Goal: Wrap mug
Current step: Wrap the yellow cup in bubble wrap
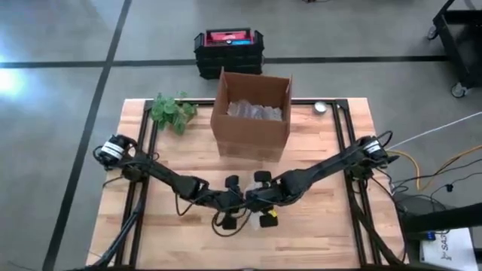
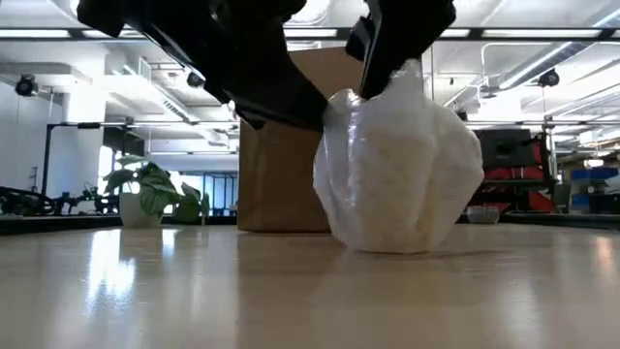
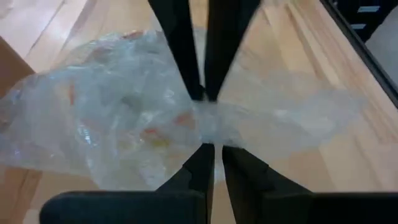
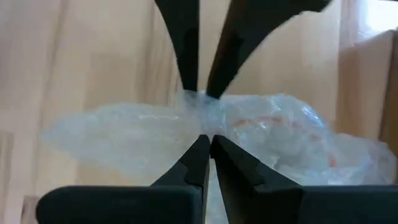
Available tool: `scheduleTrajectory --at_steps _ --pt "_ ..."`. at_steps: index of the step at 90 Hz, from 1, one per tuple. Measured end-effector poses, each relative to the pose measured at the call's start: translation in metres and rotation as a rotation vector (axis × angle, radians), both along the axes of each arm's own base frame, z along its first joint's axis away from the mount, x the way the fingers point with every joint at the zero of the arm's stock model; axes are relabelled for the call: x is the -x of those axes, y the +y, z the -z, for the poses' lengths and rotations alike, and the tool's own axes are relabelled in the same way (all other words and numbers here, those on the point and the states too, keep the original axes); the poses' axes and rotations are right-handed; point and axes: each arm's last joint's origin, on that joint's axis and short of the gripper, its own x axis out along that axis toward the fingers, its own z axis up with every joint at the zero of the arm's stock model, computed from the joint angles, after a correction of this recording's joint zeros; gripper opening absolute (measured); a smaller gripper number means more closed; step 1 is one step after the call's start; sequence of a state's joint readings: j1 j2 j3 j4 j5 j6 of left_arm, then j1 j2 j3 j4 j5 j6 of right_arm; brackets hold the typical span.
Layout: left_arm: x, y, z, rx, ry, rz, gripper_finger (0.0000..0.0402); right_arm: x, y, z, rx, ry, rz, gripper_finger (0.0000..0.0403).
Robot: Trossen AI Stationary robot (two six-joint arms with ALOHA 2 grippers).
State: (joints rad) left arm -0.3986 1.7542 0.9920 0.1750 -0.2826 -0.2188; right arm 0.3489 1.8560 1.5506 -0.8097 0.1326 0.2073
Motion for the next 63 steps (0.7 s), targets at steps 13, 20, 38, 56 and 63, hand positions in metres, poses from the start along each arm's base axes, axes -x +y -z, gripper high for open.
scheduleTrajectory --at_steps 13,20,38,56,63 --pt "0.0 0.0 0.0 0.003 0.001 0.005 0.002 0.002 -0.009 -0.007 0.01 0.002 0.023 0.0013" --pt "0.0 0.0 -0.001 0.004 -0.001 0.006 0.002 0.004 -0.017 0.003 0.022 0.054 0.047 0.0013" --pt "0.0 0.0 -0.002 0.006 -0.006 0.006 0.002 0.004 -0.02 0.03 0.003 0.105 0.052 0.0013" --pt "0.003 0.001 -0.014 0.022 -0.036 0.004 0.002 0.001 -0.022 0.05 -0.024 0.106 0.05 0.0013" --pt "0.005 0.002 -0.02 0.026 -0.054 0.0 0.002 -0.003 -0.022 0.055 -0.043 0.098 0.036 0.0013"
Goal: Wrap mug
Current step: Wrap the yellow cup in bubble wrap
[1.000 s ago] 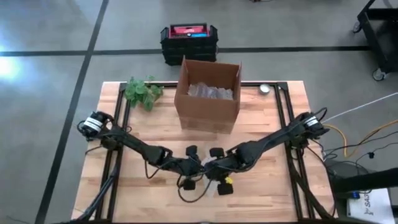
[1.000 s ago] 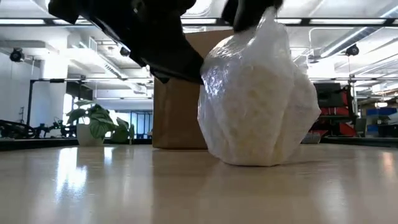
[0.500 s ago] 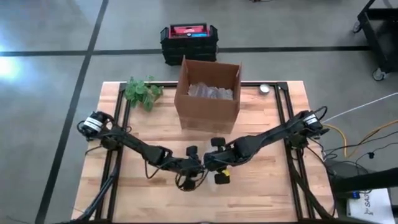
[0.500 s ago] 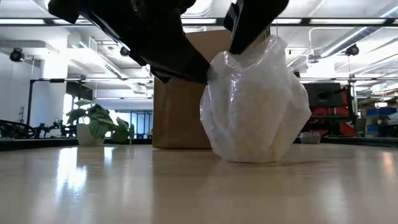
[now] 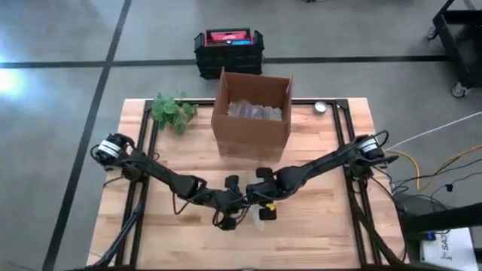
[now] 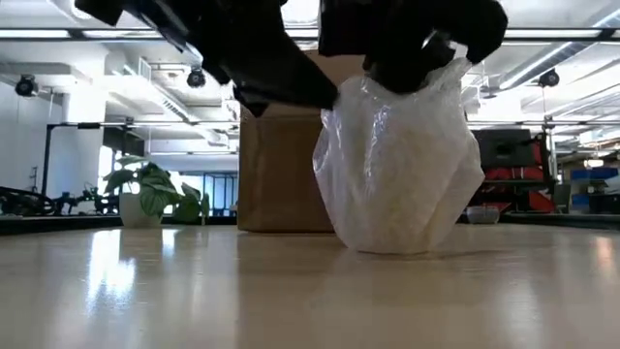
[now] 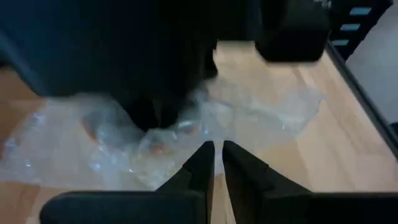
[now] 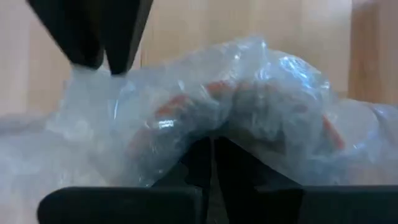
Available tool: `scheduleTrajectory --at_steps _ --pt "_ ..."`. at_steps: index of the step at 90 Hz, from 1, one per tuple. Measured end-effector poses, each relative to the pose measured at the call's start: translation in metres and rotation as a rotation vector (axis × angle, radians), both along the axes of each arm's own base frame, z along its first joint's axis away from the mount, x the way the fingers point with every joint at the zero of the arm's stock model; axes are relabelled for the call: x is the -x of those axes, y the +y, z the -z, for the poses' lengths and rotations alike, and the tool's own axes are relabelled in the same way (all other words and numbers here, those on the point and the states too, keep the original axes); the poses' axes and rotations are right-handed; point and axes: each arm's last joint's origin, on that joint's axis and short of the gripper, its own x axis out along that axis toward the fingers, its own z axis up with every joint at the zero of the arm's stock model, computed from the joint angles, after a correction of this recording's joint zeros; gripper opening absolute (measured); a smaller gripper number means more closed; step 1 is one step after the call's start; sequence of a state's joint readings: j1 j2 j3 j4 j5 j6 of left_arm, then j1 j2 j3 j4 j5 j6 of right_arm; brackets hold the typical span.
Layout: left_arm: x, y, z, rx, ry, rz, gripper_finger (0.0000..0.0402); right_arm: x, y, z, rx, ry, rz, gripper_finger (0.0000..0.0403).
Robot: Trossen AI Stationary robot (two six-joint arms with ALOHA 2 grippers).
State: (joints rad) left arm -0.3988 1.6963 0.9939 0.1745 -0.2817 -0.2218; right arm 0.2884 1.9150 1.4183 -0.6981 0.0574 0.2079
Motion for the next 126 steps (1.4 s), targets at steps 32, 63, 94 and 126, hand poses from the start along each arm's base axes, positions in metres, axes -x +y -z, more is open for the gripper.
scheduleTrajectory --at_steps 32,63,94,126 --pt "0.011 0.008 -0.011 -0.073 0.029 -0.086 0.002 -0.011 -0.005 0.014 -0.083 -0.012 -0.024 0.0013" --pt "0.011 0.008 -0.01 -0.072 0.038 -0.09 0.002 0.004 -0.007 -0.043 -0.13 -0.139 -0.012 0.0013" --pt "0.011 0.008 -0.011 -0.07 0.034 -0.091 0.002 0.017 0.012 -0.064 -0.226 -0.178 -0.096 0.0014" --pt "0.01 0.008 -0.011 -0.065 0.024 -0.09 0.002 0.0 0.004 -0.024 -0.123 -0.116 -0.05 0.0013"
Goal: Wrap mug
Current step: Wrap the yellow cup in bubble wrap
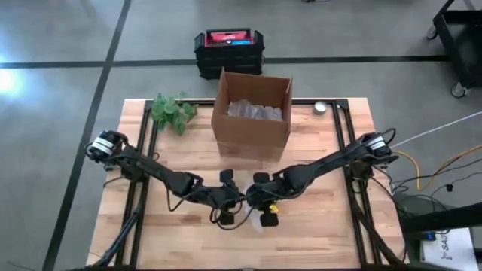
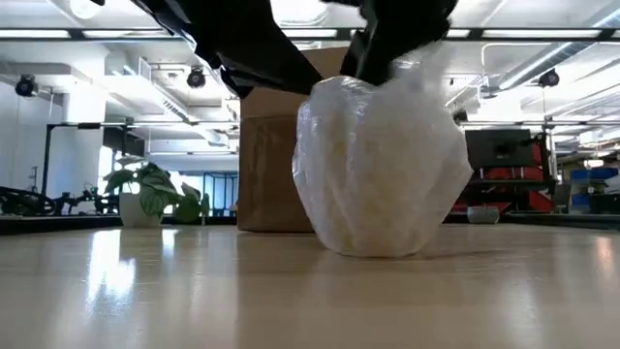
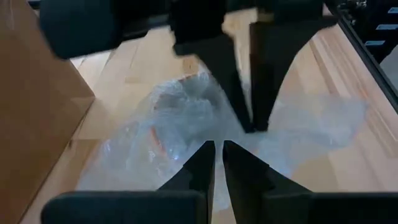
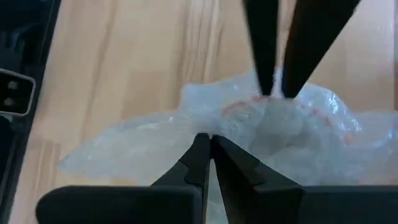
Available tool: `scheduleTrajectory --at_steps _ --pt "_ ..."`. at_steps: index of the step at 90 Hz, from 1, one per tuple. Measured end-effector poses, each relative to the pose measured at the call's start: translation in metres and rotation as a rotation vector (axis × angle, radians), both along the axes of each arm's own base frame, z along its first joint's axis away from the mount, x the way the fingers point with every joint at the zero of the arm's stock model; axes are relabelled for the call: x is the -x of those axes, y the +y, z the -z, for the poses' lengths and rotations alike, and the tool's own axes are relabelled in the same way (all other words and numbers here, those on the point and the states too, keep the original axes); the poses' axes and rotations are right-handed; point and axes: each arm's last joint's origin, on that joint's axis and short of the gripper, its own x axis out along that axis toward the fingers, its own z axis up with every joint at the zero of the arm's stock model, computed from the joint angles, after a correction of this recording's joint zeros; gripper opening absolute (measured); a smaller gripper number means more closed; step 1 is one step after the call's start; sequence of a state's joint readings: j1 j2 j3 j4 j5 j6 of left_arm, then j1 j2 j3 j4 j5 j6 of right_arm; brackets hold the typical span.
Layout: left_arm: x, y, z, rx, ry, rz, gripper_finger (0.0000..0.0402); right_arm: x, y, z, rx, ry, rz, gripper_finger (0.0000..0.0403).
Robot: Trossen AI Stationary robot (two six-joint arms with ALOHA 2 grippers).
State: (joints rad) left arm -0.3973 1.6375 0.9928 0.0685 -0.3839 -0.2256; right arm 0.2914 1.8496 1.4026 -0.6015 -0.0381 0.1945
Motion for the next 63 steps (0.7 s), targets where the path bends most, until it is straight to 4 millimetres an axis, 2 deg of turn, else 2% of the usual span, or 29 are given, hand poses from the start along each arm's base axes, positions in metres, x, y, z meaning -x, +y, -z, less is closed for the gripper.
scheduleTrajectory --at_steps 27,48,63 --pt "0.0 0.0 0.0 -0.001 0.003 0.001 0.002 -0.008 -0.001 0.037 0.045 0.085 -0.023 0.0013" --pt "0.0 0.0 0.001 -0.001 0.006 0.001 0.002 -0.01 -0.008 0.043 0.036 0.107 -0.033 0.0013" --pt "0.0 0.0 0.001 -0.001 0.007 0.001 0.002 -0.01 -0.009 0.041 0.009 0.115 -0.025 0.0013"
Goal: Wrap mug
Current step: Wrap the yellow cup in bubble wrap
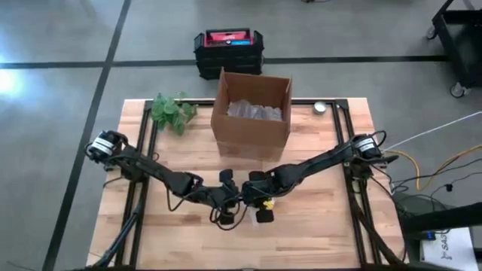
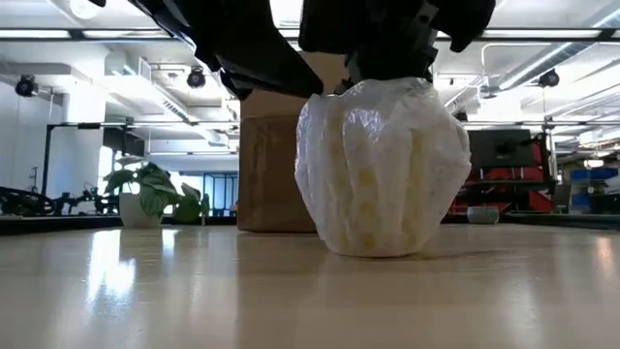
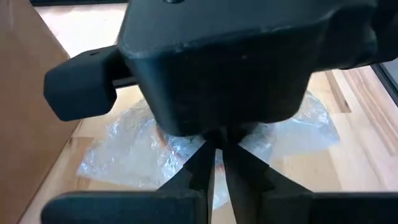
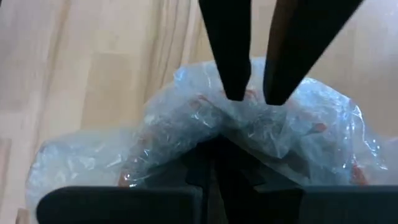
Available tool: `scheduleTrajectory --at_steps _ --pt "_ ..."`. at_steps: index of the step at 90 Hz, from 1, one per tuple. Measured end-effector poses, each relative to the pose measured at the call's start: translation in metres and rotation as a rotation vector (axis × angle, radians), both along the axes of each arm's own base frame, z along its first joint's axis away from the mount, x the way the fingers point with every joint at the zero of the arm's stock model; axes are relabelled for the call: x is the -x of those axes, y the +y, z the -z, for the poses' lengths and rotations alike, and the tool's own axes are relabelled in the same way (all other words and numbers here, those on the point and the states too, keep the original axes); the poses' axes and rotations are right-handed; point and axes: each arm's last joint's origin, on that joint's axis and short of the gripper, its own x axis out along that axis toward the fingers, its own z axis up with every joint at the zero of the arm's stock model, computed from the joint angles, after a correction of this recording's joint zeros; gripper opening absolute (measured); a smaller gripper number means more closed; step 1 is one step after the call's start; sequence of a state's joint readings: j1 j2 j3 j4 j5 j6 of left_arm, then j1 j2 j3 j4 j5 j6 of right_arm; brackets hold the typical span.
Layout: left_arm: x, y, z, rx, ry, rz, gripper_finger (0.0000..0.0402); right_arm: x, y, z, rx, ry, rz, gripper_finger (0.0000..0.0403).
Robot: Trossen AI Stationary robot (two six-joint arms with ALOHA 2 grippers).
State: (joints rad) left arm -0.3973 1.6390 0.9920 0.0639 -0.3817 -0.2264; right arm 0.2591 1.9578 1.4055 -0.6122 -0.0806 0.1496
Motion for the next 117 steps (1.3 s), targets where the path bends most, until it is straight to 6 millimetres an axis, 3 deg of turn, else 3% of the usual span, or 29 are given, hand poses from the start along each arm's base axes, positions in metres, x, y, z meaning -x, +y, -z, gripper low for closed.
scheduleTrajectory --at_steps 18,33,43,50,58,95,109,117 --pt "0.0 0.0 0.0 0.002 -0.003 0.002 0.002 0.004 0.003 -0.035 -0.016 -0.054 -0.004 0.0013" --pt "0.0 0.0 0.0 0.002 -0.004 0.001 0.002 0.017 0.001 -0.083 -0.036 -0.143 -0.017 0.0014" --pt "0.0 0.0 0.0 0.002 -0.004 0.001 0.002 0.024 -0.006 -0.096 0.111 -0.188 0.035 0.0014" --pt "0.0 0.0 0.0 0.001 -0.003 0.001 0.002 0.024 -0.01 -0.094 0.195 -0.2 0.051 0.0014" --pt "0.0 0.0 0.0 0.001 -0.003 0.001 0.002 0.018 -0.007 -0.084 0.167 -0.193 0.032 0.0014" --pt "0.0 0.0 0.001 -0.002 0.008 0.002 0.002 -0.004 0.005 0.003 0.163 0.017 -0.028 0.0013" --pt "0.002 0.001 0.004 -0.008 0.038 -0.002 0.002 -0.005 0.005 0.004 0.153 0.011 -0.047 0.0013" --pt "0.002 0.001 0.004 -0.008 0.037 -0.003 0.002 -0.002 0.004 -0.008 0.145 -0.02 -0.046 0.0013"
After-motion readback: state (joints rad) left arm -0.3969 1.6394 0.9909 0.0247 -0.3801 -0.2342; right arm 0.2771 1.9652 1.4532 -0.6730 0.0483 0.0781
